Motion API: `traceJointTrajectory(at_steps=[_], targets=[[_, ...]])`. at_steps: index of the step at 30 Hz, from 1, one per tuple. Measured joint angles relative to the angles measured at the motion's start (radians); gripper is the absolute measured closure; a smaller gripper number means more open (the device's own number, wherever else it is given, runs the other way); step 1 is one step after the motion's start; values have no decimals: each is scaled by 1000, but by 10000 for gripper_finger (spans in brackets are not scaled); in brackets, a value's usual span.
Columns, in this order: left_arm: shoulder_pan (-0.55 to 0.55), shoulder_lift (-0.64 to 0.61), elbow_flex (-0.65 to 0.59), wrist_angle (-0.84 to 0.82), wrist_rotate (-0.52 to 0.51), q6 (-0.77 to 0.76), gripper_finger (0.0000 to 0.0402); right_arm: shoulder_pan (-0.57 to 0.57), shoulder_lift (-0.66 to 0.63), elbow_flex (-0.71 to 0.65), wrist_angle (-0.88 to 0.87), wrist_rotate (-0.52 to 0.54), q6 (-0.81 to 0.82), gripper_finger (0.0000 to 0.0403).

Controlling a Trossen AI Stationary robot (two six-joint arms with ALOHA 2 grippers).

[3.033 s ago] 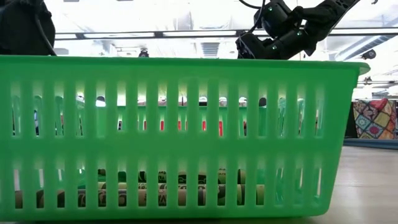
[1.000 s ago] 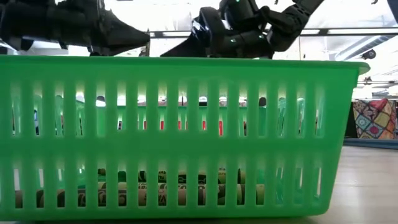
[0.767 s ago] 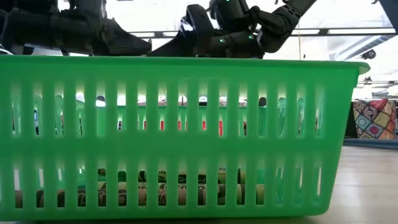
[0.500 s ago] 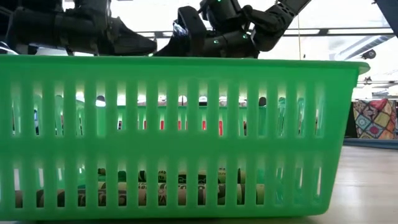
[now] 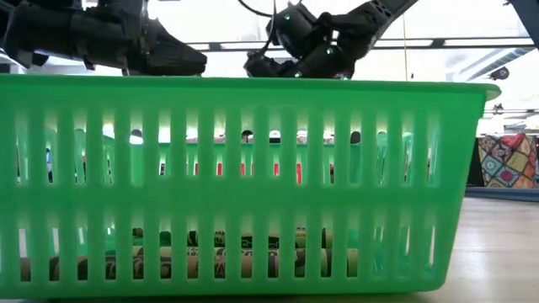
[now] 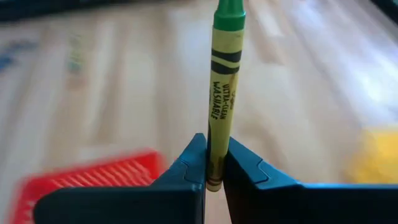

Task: Sort crayons
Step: Put the green crayon into the yellow bin

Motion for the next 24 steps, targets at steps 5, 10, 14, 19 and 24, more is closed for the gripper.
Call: traceJointTrajectory(at_steps=[5,10,14,19,24], targets=[[0,-56,0,-123,-1,-7,311,-121,-2,113,-319,29,-103,384],[0,-72,0,-155,-1,-29,311,-230,9,143,-370,14,-130,383],[0,-71,0,-187,15,-45,311,-298,11,142,-362,13,-128,344],[0,-68,0,-290,24,-88,311,-340,12,142,-362,11,-150,265],[-2,-83,1,-369,28,-137,311,-342,10,141,-372,11,-54,208]])
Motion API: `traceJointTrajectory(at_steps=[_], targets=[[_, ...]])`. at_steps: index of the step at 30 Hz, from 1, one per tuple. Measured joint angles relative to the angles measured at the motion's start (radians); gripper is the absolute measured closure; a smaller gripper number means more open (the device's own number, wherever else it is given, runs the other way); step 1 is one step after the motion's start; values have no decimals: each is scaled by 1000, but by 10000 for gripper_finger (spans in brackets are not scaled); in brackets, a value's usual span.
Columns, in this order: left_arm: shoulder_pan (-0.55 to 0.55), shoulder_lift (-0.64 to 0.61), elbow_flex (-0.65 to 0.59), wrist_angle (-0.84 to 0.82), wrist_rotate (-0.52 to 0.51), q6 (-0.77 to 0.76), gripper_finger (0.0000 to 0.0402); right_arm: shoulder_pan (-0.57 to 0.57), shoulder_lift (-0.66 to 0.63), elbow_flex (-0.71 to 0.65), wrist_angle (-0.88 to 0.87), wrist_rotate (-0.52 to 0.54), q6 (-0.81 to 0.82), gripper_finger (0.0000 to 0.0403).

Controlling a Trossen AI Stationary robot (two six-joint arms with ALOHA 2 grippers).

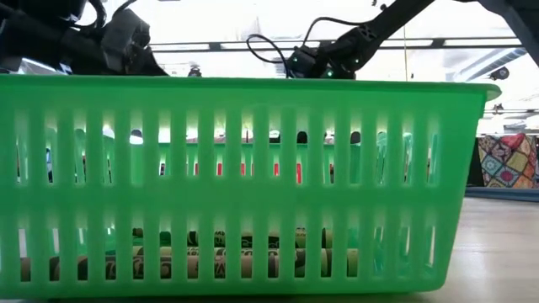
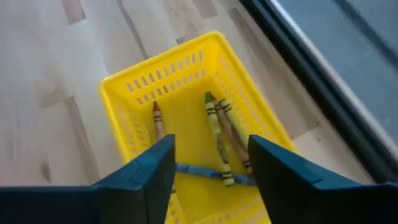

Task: Sort crayons
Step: Put the green crayon into the yellow bin

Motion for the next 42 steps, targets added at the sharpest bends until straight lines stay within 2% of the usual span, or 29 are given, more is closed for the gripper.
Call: traceJointTrajectory(at_steps=[4,10,13,16,22,25,29,34,42], targets=[[-4,-30,35,-163,92,-69,311,57,-13,-27,-3,4,32,199],[-70,-29,144,-666,337,-373,311,194,-27,-66,53,8,16,222],[-152,0,198,-875,361,-530,311,251,-57,-88,126,22,9,238],[-239,35,253,-999,373,-659,311,288,-96,-106,166,63,1,253],[-376,129,304,-1049,395,-766,311,300,-179,-186,258,79,30,270],[-394,187,307,-1066,385,-819,311,299,-216,-251,302,79,50,270],[-394,258,318,-1089,454,-857,307,299,-276,-345,348,79,81,271],[-395,321,341,-1179,515,-868,279,299,-359,-427,408,80,93,269],[-396,376,420,-1444,521,-861,225,302,-439,-474,435,80,111,270]])
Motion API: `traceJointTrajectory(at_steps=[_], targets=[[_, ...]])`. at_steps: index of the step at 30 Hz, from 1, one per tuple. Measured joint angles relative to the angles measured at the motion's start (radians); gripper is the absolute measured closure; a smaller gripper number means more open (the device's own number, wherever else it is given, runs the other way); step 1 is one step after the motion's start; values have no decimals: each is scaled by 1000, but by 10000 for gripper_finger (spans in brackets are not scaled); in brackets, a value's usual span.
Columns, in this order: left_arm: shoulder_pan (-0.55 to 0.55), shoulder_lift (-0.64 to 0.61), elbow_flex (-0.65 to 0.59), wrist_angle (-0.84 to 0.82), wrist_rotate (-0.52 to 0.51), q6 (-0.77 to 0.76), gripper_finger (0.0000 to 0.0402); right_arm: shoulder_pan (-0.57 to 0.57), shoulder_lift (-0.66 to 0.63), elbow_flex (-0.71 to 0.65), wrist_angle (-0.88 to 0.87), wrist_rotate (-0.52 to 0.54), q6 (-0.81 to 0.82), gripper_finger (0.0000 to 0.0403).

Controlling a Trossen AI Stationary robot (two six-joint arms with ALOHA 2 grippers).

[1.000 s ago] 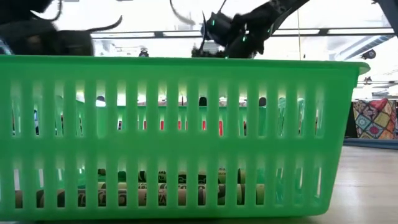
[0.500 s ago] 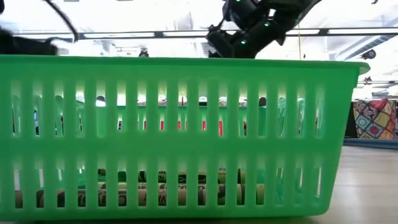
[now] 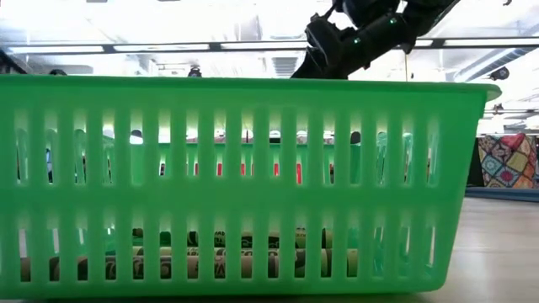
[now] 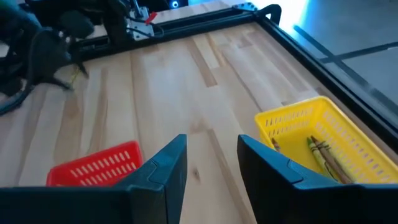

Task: Sort crayons
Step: Put the green crayon into the yellow bin

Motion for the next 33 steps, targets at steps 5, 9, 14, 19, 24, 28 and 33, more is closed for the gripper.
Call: traceJointTrajectory(at_steps=[5,9,14,19,24,28,33], targets=[[0,-9,37,-74,2,40,218,0,12,-1,5,0,2,269],[-1,-16,32,-65,78,63,225,0,28,-2,2,-2,9,270],[0,-14,-9,-63,85,36,234,0,28,-2,7,-21,10,269],[0,-15,-83,-59,85,-8,235,0,28,-2,11,-23,10,273],[7,-27,-146,-19,95,-81,236,2,28,-2,11,-28,11,273],[7,-29,-136,-22,77,-63,239,3,28,-2,12,-31,11,275],[10,-41,-76,30,14,4,268,3,28,-2,21,-31,11,274]])
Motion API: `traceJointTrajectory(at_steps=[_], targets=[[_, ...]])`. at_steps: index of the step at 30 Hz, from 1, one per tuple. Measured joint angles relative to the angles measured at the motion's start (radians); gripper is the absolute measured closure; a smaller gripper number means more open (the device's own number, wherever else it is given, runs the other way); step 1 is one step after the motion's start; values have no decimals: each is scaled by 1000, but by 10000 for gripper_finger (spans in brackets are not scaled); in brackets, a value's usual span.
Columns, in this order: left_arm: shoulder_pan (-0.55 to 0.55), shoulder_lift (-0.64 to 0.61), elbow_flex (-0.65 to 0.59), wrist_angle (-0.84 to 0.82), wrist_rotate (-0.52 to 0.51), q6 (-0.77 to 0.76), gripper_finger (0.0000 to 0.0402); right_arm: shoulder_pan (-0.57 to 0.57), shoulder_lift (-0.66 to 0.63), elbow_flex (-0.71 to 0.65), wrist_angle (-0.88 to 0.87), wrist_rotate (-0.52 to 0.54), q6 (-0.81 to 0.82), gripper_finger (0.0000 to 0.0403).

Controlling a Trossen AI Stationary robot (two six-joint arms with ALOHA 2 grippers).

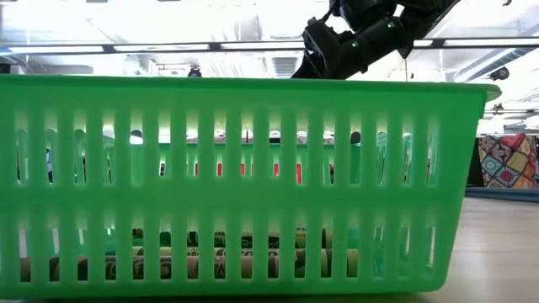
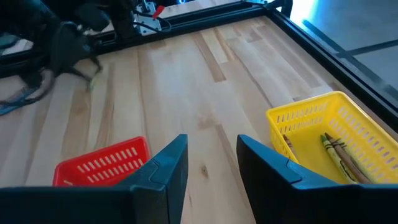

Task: Sort crayons
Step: Put the green crayon into the yellow bin

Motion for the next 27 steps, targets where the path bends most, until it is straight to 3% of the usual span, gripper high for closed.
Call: traceJointTrajectory(at_steps=[8,15,27], targets=[[5,-5,8,159,-6,59,350,4,0,0,8,-23,0,275],[11,-8,-25,196,-1,54,394,6,0,0,8,-23,0,280],[15,-8,-29,210,-44,27,384,6,0,0,12,-23,10,280]])
